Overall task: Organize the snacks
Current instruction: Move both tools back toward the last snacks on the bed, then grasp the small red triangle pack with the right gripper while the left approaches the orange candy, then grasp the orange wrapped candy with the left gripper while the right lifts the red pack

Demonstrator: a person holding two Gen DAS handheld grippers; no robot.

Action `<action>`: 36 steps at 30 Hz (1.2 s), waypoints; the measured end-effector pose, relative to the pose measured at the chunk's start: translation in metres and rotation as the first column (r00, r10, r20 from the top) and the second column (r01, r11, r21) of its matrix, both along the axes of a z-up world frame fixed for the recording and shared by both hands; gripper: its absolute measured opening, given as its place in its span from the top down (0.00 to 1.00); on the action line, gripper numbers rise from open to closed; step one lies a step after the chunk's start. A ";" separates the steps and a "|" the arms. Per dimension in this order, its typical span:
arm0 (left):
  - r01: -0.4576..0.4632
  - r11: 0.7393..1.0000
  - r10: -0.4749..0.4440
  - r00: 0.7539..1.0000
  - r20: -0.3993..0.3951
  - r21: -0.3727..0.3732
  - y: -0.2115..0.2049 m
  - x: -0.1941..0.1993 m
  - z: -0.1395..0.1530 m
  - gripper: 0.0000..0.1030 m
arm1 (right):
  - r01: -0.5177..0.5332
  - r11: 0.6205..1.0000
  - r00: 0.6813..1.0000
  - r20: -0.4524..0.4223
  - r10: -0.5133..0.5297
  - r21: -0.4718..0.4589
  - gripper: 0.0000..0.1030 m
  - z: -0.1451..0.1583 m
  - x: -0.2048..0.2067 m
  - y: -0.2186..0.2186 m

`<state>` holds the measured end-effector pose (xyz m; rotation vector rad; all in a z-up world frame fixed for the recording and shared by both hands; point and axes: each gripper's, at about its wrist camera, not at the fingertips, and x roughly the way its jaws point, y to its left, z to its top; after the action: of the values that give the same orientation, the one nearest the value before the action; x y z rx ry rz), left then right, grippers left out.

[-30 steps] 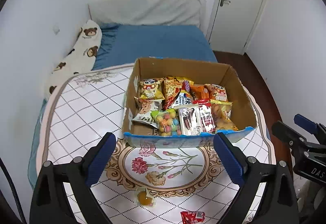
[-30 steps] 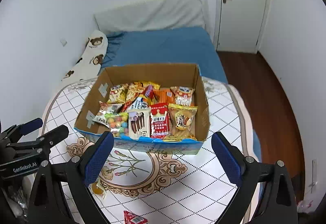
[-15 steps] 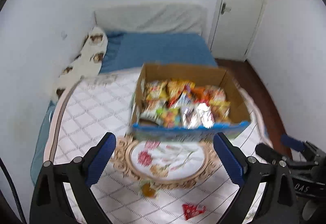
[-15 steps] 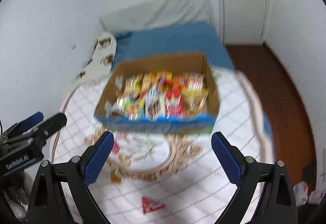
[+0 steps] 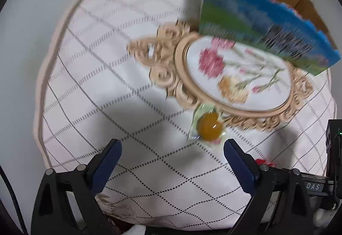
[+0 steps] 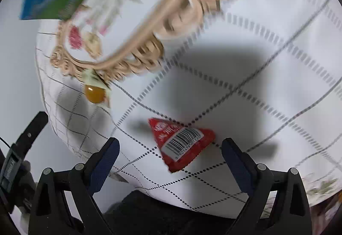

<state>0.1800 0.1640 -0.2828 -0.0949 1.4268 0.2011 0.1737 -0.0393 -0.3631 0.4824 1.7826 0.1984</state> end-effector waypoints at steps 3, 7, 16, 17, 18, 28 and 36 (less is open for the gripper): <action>-0.018 1.000 0.017 0.999 -0.044 -0.021 0.004 0.000 -0.019 0.05 | 0.005 1.000 0.999 0.047 -0.003 -0.026 0.16 -0.003 -0.003 0.003; -0.030 0.997 0.024 0.996 -0.083 -0.068 0.006 0.005 -0.041 0.05 | -0.021 0.998 0.995 0.098 0.027 -0.060 0.45 0.002 -0.008 0.008; 0.010 0.981 -0.033 0.993 -0.116 -0.194 -0.011 0.038 -0.077 0.12 | -0.063 0.992 0.979 0.184 0.083 -0.112 0.54 0.019 -0.015 0.022; 0.023 0.981 -0.046 0.992 -0.119 -0.194 -0.015 0.042 -0.081 0.23 | -0.064 0.991 0.978 0.192 0.087 -0.120 0.54 0.021 -0.016 0.023; 0.034 0.979 -0.060 0.990 -0.124 -0.201 -0.019 0.044 -0.087 0.31 | -0.066 0.990 0.976 0.196 0.090 -0.125 0.54 0.022 -0.016 0.024; 0.105 0.980 -0.126 0.985 -0.120 -0.168 -0.036 0.036 -0.102 0.47 | -0.088 0.989 0.982 0.154 0.107 -0.120 0.51 0.014 -0.001 0.032; 0.097 0.974 -0.124 0.985 -0.121 -0.206 -0.046 0.013 -0.070 0.48 | -0.085 0.991 0.966 0.233 0.108 -0.108 0.56 0.031 -0.005 0.029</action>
<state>0.1926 0.1181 -0.3524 -0.1683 1.5781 -0.0290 0.1685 -0.0101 -0.3320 0.2885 1.5726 0.2270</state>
